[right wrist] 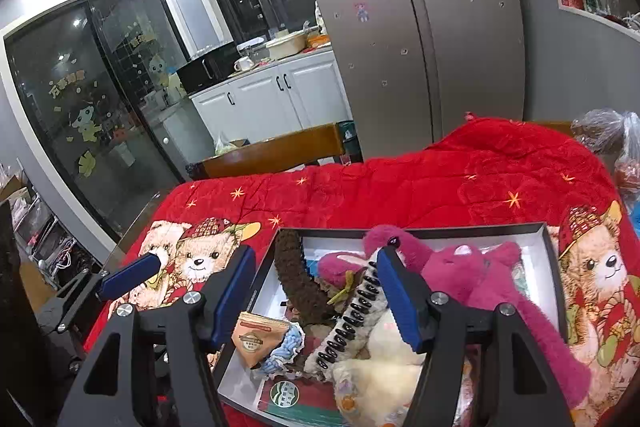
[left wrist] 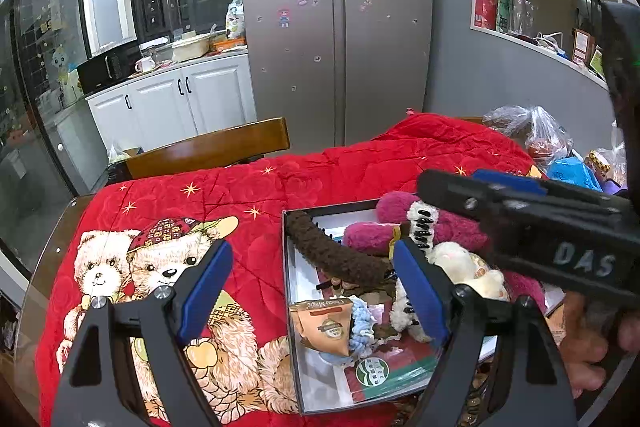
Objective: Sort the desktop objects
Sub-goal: 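Lower the brown stick and white clip into the box and open both grippers, then move both grippers back to the remaining pile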
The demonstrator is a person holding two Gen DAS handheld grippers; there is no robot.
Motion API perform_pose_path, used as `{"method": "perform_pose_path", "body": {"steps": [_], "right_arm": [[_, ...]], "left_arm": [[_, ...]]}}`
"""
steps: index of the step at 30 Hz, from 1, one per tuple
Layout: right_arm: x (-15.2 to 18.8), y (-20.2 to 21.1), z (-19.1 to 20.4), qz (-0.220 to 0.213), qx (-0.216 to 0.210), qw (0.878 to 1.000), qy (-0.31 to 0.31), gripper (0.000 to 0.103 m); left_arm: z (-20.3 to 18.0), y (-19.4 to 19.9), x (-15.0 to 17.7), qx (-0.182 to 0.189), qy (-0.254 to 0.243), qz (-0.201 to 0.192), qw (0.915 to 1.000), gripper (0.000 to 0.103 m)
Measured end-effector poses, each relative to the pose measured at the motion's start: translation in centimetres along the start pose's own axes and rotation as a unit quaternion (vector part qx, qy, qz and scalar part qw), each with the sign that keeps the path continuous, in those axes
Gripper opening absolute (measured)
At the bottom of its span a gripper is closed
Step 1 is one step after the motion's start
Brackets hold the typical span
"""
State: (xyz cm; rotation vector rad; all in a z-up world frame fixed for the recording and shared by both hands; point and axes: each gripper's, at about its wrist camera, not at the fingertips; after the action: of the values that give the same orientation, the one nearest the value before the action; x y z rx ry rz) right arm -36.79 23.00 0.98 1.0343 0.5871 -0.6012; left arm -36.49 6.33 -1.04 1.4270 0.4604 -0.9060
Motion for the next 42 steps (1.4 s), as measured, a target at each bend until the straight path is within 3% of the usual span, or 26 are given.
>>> {"method": "perform_pose_path", "body": {"steps": [14,16,18,25,28,34,39,42], "right_arm": [[-0.4,3.8,1.2,-0.025,0.014,0.999,0.031,0.065],[-0.4,5.0,1.3,-0.032,0.011,0.999,0.034,0.066],[-0.5,6.6,1.7,-0.041,0.006,0.999,0.035,0.081],[0.5,12.9,5.0,-0.079,-0.021,0.995,0.061,0.082],[1.5,16.4,6.2,-0.104,-0.011,0.992,0.067,0.082],[4.9,23.4,7.0,-0.147,0.016,0.987,0.062,0.082],[10.3,25.7,6.4,-0.153,0.045,0.986,0.04,0.083],[13.7,25.7,4.7,-0.14,0.059,0.988,0.009,0.083]], "left_arm": [[0.7,1.5,-0.4,0.011,0.014,-0.003,0.9998,0.084],[0.7,2.6,-0.6,0.019,0.015,-0.013,0.9996,0.084],[0.5,4.1,-0.8,0.028,0.011,-0.022,0.9993,0.084],[0.5,11.4,0.7,0.043,0.012,-0.053,0.9976,0.086],[0.5,14.8,1.6,0.035,0.013,-0.067,0.997,0.087],[-1.1,20.7,4.9,0.043,0.005,-0.102,0.9938,0.099],[-4.2,23.0,9.5,0.043,-0.027,-0.101,0.9936,0.101],[-5.5,23.4,13.1,0.068,-0.018,-0.085,0.9939,0.101]]}}
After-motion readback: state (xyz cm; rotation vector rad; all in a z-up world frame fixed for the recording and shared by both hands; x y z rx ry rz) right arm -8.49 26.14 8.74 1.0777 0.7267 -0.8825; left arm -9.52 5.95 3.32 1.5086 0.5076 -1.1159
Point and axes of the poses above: each gripper's, at about its wrist camera, not at the fingertips, and y roughly against the way its jaws point, z to its left, x to its underside, and after that the axes turned 8 degrees about -y, right-handed
